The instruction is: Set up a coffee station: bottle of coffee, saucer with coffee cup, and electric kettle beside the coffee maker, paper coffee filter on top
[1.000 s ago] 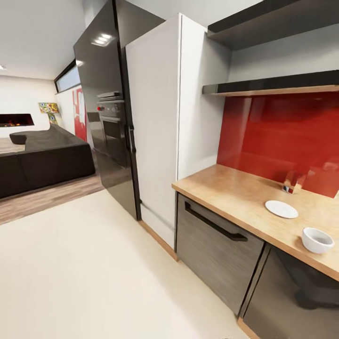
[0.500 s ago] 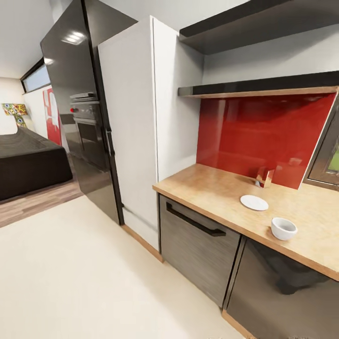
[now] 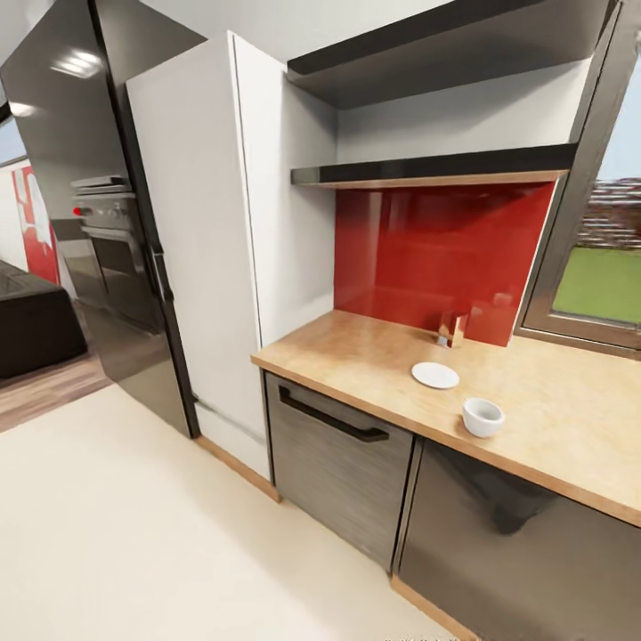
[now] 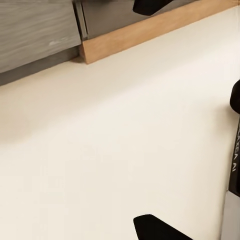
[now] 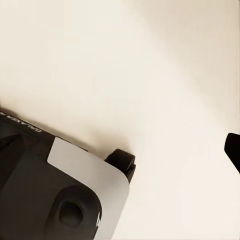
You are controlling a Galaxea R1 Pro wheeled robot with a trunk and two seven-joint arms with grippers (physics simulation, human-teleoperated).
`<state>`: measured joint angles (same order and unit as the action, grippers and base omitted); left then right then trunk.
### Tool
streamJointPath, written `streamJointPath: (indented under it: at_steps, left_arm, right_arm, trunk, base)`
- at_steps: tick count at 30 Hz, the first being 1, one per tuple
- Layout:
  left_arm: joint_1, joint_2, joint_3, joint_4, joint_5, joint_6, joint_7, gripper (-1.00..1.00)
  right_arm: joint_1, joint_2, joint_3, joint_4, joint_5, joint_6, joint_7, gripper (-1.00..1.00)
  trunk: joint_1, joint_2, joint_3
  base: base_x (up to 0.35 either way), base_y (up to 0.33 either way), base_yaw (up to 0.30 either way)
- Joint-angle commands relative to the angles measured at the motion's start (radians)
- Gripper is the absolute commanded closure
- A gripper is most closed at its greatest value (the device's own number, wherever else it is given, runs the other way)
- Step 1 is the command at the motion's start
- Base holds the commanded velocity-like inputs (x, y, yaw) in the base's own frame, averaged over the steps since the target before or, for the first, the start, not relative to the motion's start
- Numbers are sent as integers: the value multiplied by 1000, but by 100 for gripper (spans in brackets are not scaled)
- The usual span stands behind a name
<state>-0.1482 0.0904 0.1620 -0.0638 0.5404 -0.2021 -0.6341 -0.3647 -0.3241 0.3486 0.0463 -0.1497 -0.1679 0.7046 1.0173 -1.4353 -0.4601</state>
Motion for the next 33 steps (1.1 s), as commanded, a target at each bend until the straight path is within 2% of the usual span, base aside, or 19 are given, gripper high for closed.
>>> streamJointPath:
  at_steps: [1,6,15,20,33]
  left_arm:
    - [-1,0,8,1,-7,-3,-4,-100]
    - [-1,0,7,1,-7,-3,-4,-100]
    - [-1,0,6,1,-7,-3,-4,-100]
    - [-1,0,6,1,-7,-3,-4,-100]
    - [-1,0,7,1,-7,-3,-5,-100]
  right_arm:
    - [-2,0,9,4,-10,-6,4,-100]
    - [-3,0,9,4,-10,-7,4,-100]
    - [-2,0,9,4,-11,-7,4,-100]
    - [-2,0,9,4,-11,-7,4,-100]
    - [-2,0,9,4,-11,-6,5,-100]
  trunk:
    - [0,-1,-1]
    - [0,-1,1]
    - [0,-1,1]
    - [0,-1,1]
    - [0,-1,1]
  base:
    - [0,5,-272]
    - [26,115,-171]
    - [106,288,-28]
    - [121,293,-159]
    - [12,25,-276]
